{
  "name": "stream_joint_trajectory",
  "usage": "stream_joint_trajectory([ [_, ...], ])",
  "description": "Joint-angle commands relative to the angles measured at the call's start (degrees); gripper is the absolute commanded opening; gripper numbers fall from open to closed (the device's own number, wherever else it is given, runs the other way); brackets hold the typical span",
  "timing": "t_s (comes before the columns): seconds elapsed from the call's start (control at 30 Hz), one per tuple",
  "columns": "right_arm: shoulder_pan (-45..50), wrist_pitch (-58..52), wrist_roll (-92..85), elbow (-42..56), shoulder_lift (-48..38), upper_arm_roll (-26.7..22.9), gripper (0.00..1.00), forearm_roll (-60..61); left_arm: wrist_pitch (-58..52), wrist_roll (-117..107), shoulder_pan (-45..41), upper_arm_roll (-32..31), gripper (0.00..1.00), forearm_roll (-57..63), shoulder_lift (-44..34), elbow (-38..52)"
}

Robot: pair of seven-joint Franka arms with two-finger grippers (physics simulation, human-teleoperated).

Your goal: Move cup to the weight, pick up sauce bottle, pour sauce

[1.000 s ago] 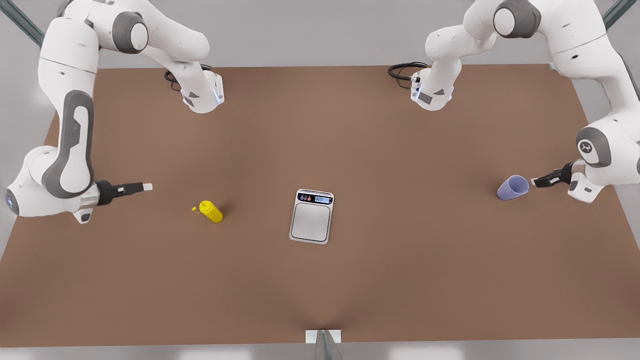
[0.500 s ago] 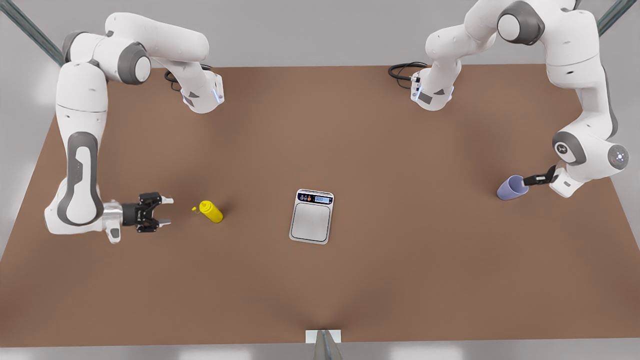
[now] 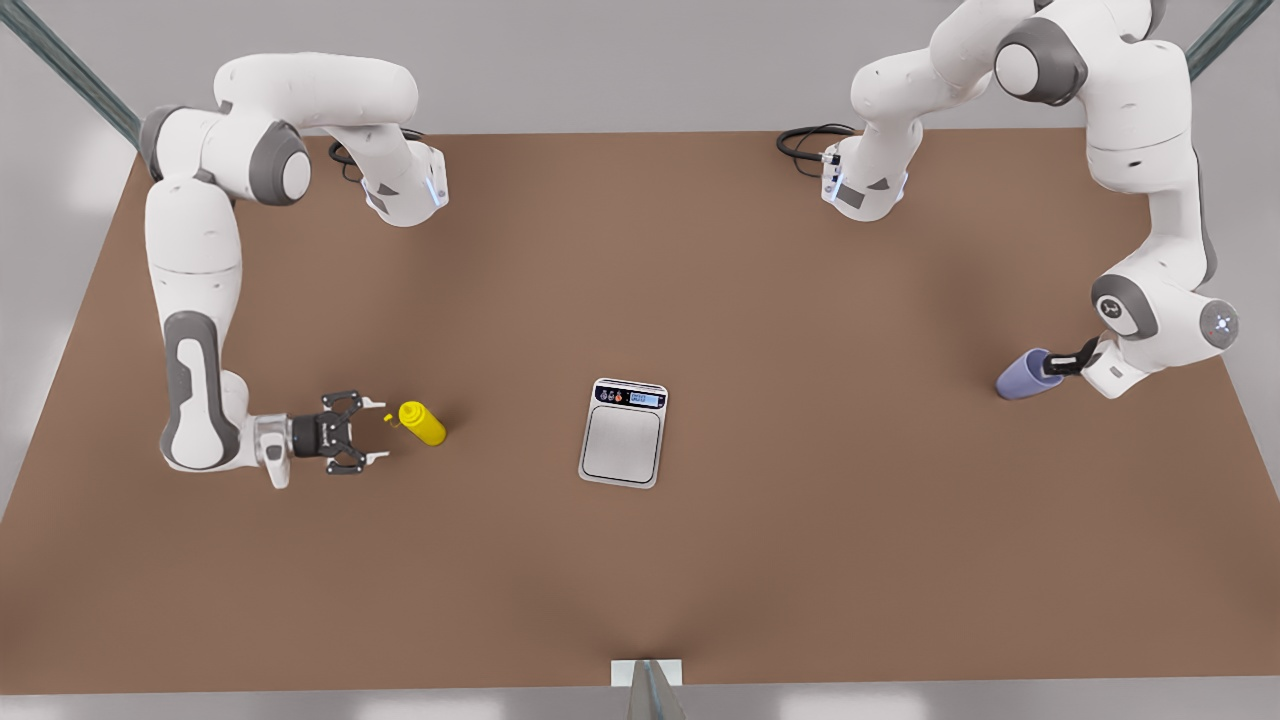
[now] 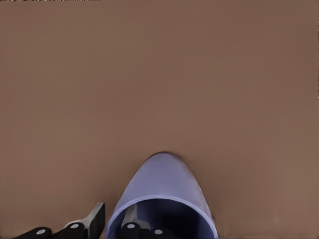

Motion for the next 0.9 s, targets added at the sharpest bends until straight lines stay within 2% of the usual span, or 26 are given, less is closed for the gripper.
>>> stream_joint_trajectory([
  [0.0, 0.04, -3.31, -31.68, -0.14, 0.46, 0.01, 1.0, 1.77, -2.22, 6.53, -0.81, -0.08, 0.21, -0.78, -0.26, 0.2],
  [0.17, 0.3, -3.92, -31.6, -0.14, 1.69, 1.41, 1.0, 2.91, -7.58, 6.0, -2.74, -0.26, 0.21, -0.69, -3.86, 3.01],
  [0.23, 0.3, -3.92, -31.6, -0.14, 2.4, 2.47, 1.0, 3.35, -11.35, -0.15, -10.65, -0.26, 0.21, -0.34, -6.5, 4.94],
  [0.3, 0.3, -3.92, -31.6, -0.14, 2.49, 2.47, 1.0, 3.44, -20.49, -14.12, -15.4, -4.3, 0.21, 0.72, -3.16, 17.95],
  [0.33, 0.39, -3.92, -31.6, -0.14, 2.49, 2.47, 1.0, 3.7, -21.55, -15.79, -16.19, -5.97, 0.21, 0.72, -1.49, 22.16],
  [0.4, 0.66, -3.92, -31.59, -0.14, 2.92, 2.99, 1.0, 4.14, -22.34, -27.56, -18.91, -11.16, 0.21, 0.89, 1.76, 27.0],
  [0.5, 0.83, -3.92, -31.51, -0.14, 3.63, 3.88, 1.0, 4.41, -22.34, -48.31, -28.15, -12.73, 0.21, 0.28, 9.14, 36.84],
  [0.57, 1.36, -3.92, -31.51, -0.14, 3.8, 4.14, 1.0, 5.28, -22.26, -64.12, -30.07, -18.19, 0.21, 0.72, 13.88, 43.17],
  [0.63, 1.71, -3.84, -31.51, -0.14, 3.89, 4.32, 1.0, 5.28, -21.82, -73.88, -34.91, -18.28, 0.21, 0.72, 16.88, 47.05],
  [0.77, 2.33, -3.75, -31.33, -0.14, 3.89, 4.49, 1.0, 5.37, -17.42, -91.38, -42.82, -18.36, 0.21, 0.72, 17.76, 48.63],
  [0.87, 2.77, -3.66, -31.24, -0.05, 3.89, 4.49, 0.95, 5.81, -16.28, -97.62, -46.43, -18.45, 0.21, 0.45, 22.68, 57.15],
])
